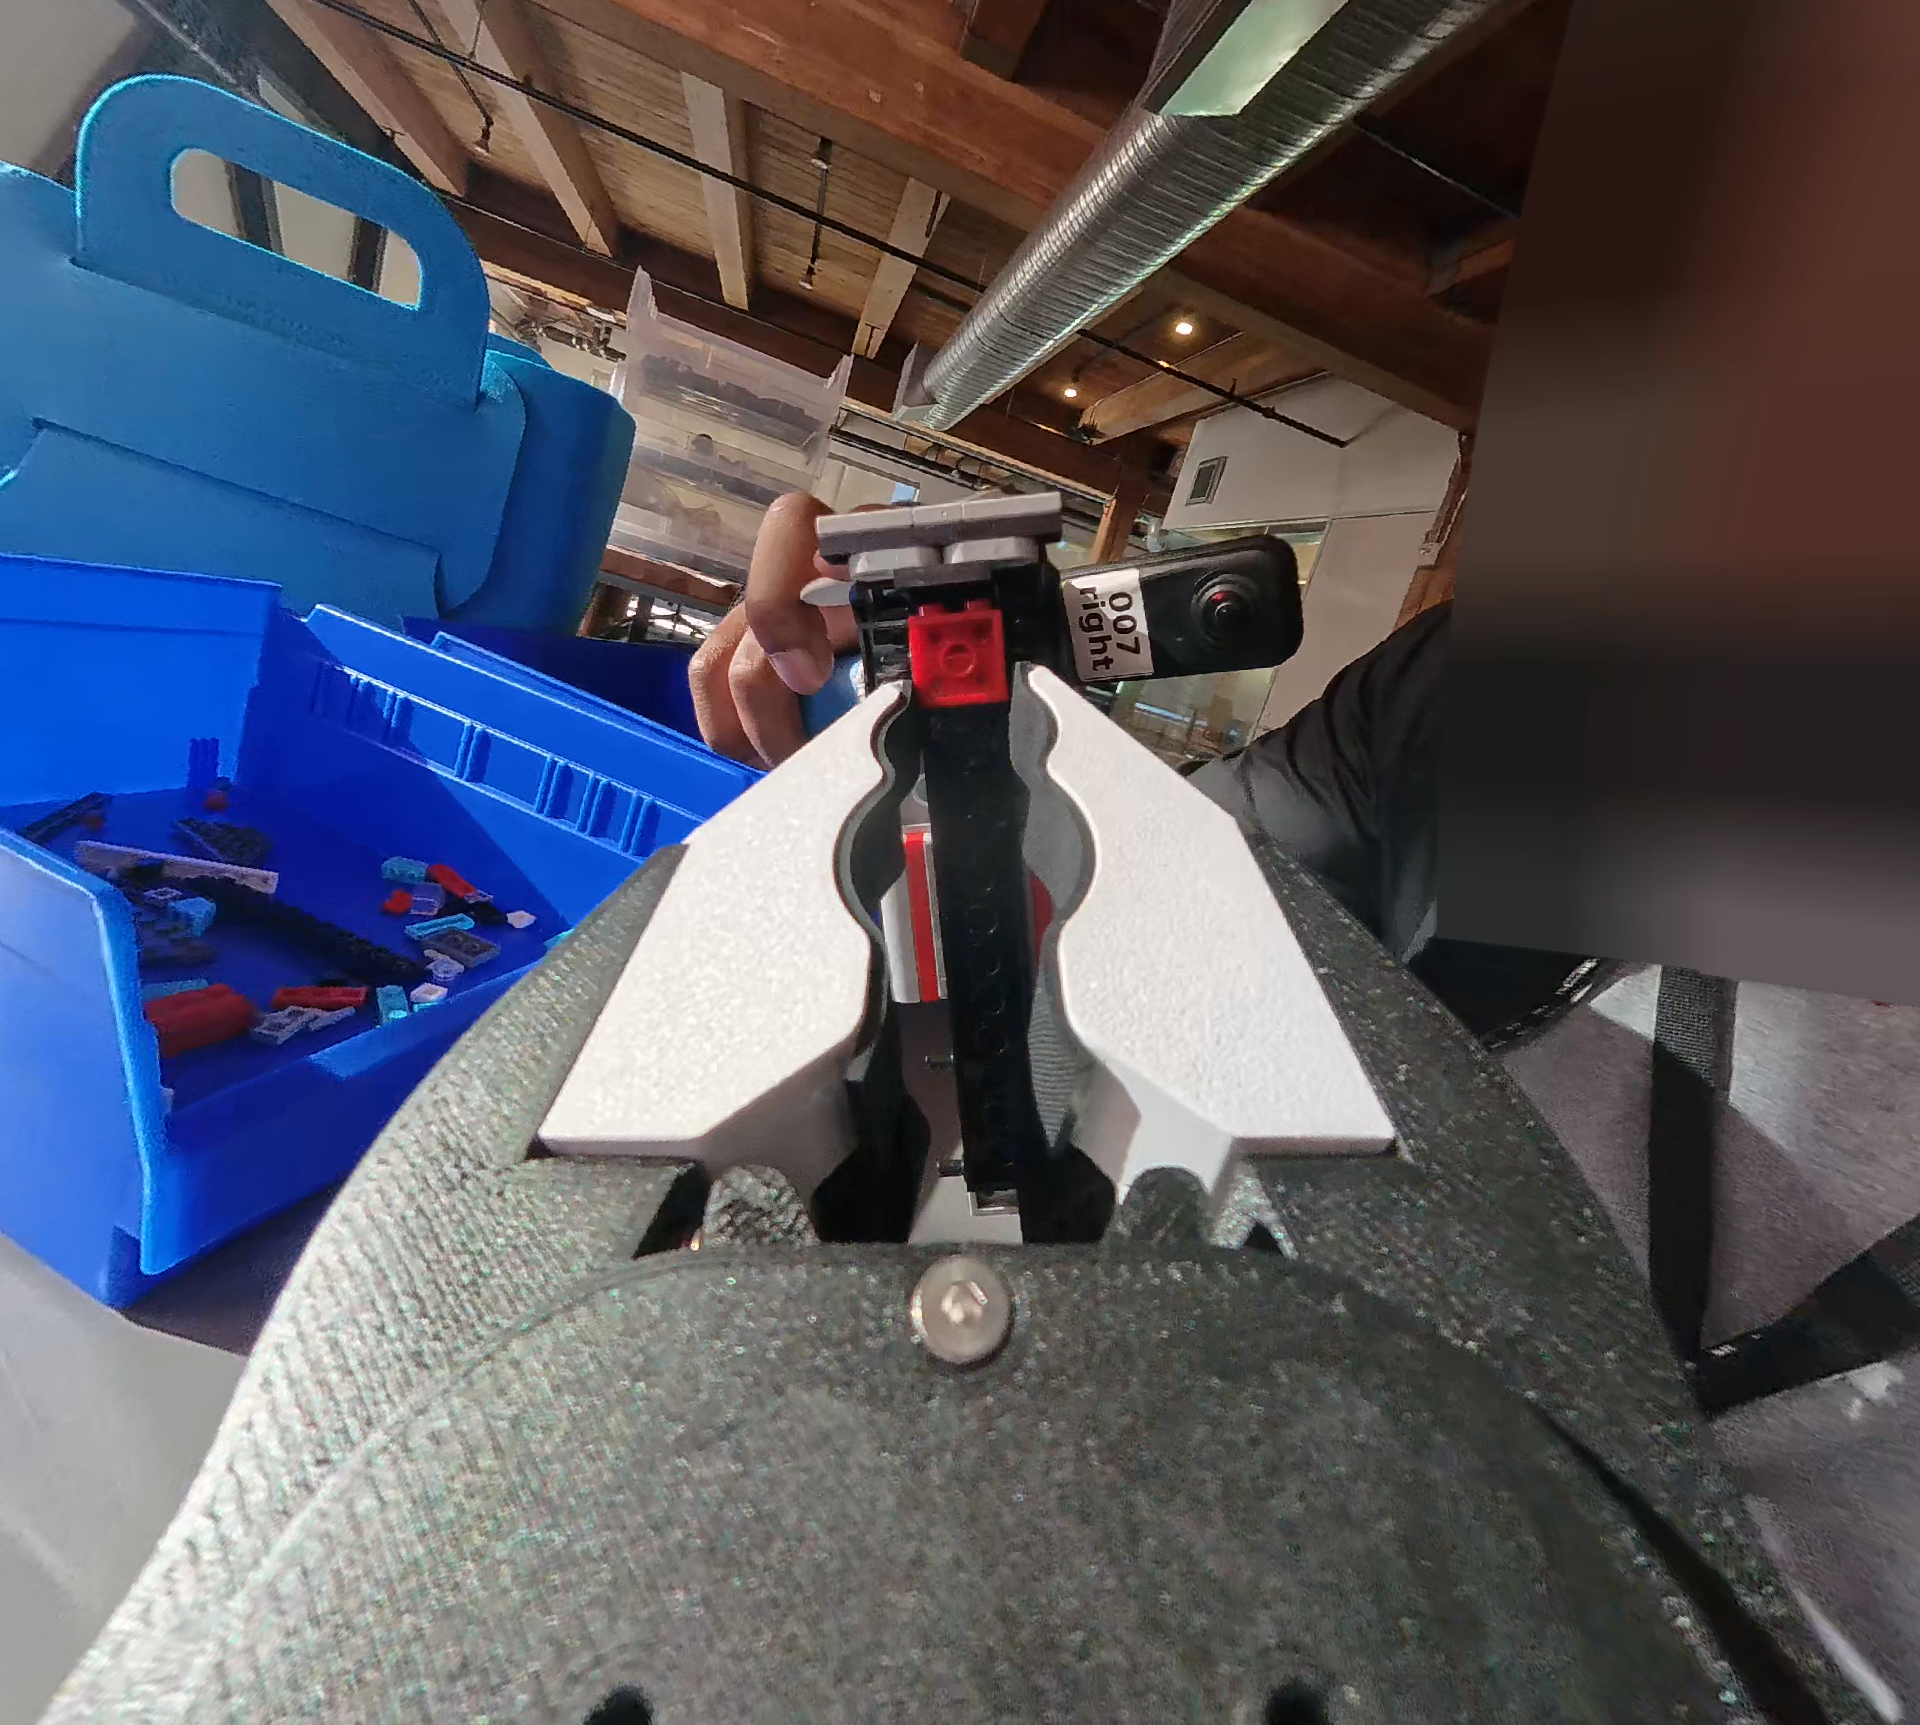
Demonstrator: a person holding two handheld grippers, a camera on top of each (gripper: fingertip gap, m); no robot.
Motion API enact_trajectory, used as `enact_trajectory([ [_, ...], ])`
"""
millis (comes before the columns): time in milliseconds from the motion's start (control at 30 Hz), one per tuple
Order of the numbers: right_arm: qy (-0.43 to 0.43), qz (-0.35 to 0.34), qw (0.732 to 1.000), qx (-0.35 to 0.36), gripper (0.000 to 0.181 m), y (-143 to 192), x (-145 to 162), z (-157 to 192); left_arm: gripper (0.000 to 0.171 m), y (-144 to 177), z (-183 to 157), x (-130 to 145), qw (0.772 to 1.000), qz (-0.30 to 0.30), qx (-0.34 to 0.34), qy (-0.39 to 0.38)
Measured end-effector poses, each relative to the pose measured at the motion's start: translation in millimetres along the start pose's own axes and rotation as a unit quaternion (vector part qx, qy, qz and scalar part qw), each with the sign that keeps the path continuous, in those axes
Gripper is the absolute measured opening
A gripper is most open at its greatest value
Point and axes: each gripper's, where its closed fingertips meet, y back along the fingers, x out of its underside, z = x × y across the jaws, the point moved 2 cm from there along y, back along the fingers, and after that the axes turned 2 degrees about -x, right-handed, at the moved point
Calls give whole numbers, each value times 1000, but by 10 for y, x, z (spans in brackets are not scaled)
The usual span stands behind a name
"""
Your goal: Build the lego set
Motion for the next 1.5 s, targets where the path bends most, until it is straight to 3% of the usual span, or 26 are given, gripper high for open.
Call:
enact_trajectory([
  [500,-13,1,1000,10,92,57,38,-67,17,31,26,-75,994,19,-55,-92],
  [633,-85,4,996,-31,91,178,93,-107,17,38,47,-64,991,22,-68,-110],
  [733,-191,-23,979,-62,78,310,79,-204,17,22,46,-32,988,28,-75,-131],
  [833,-293,-64,953,-47,60,359,14,-412,17,-13,14,8,987,27,-70,-143],
  [933,-354,-65,931,-56,49,323,-9,-448,17,-40,-10,48,985,30,-67,-156],
  [1200,-429,-54,897,-95,38,245,13,-369,17,-57,-36,77,981,36,-68,-180],
  [1500,-449,-49,885,-114,32,235,35,-322,17,-53,-28,90,979,41,-70,-187],
])
